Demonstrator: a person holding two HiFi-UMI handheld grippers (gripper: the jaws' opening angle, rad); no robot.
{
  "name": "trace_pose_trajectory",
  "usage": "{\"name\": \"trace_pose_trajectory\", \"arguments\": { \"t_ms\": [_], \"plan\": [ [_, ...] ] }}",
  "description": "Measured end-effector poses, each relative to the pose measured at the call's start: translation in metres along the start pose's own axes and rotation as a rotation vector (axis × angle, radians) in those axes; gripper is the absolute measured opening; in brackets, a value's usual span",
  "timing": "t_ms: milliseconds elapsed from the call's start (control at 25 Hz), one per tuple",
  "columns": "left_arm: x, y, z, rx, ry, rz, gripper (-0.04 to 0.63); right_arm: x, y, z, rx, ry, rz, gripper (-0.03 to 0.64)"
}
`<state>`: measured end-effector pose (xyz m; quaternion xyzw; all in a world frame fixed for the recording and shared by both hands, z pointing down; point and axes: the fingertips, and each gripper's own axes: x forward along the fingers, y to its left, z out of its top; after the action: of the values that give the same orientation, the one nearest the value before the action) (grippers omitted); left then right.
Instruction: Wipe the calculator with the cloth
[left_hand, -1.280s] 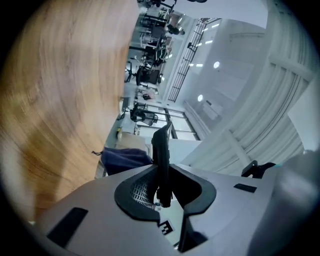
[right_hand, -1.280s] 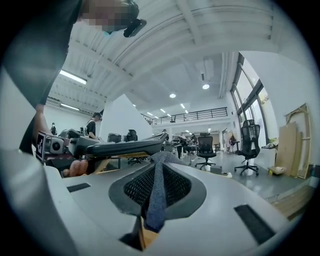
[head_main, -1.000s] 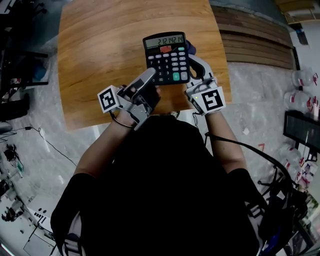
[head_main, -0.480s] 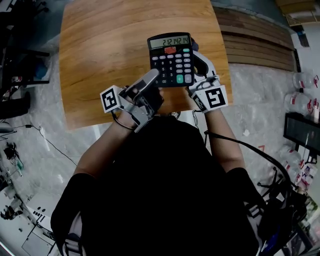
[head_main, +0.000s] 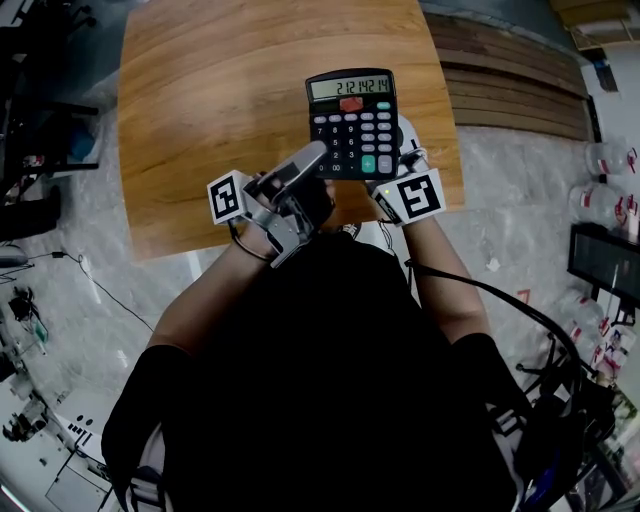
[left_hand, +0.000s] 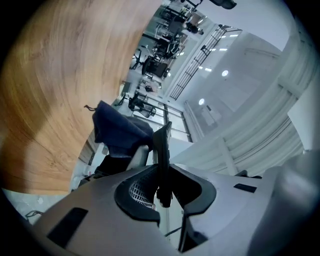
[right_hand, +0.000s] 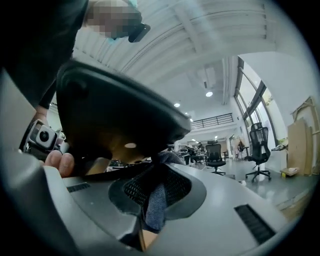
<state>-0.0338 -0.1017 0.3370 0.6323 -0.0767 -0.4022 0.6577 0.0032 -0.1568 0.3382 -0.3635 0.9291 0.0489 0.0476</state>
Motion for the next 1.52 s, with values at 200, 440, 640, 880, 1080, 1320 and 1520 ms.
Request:
{"name": "trace_pose_trajectory", "arguments": {
  "t_ms": [200, 440, 640, 880, 1080, 1320, 1520],
  "plan": [
    [-0.001, -0.004, 0.005, -0.001, -0.010, -0.011, 0.071, 0.009, 0.037, -0.012, 0.037, 0.039, 0.077, 0.044],
    [-0.007, -0.001, 0.017, 0.045, -0.068, 0.015, 0.071, -0.015, 0.018, -0.007, 0.047, 0.044, 0.026, 0.044],
    [-0.023, 0.002, 0.041, 0.061, -0.130, 0.043, 0.071, -0.033, -0.019, 0.002, 0.069, 0.024, -0.106, 0.044],
    [-0.016, 0.016, 0.034, 0.050, -0.103, 0.054, 0.071, -0.032, 0.003, -0.008, 0.062, 0.034, -0.048, 0.044],
    [-0.004, 0.016, 0.029, 0.057, -0.081, 0.046, 0.071, -0.023, 0.058, -0.018, 0.066, 0.078, 0.073, 0.044],
    [-0.010, 0.024, 0.038, 0.078, -0.094, 0.083, 0.071, -0.039, 0.048, -0.019, 0.081, 0.089, 0.045, 0.044],
    [-0.017, 0.030, 0.046, 0.109, -0.108, 0.103, 0.071, -0.069, 0.013, -0.019, 0.078, 0.094, -0.066, 0.044]
  ]
}}
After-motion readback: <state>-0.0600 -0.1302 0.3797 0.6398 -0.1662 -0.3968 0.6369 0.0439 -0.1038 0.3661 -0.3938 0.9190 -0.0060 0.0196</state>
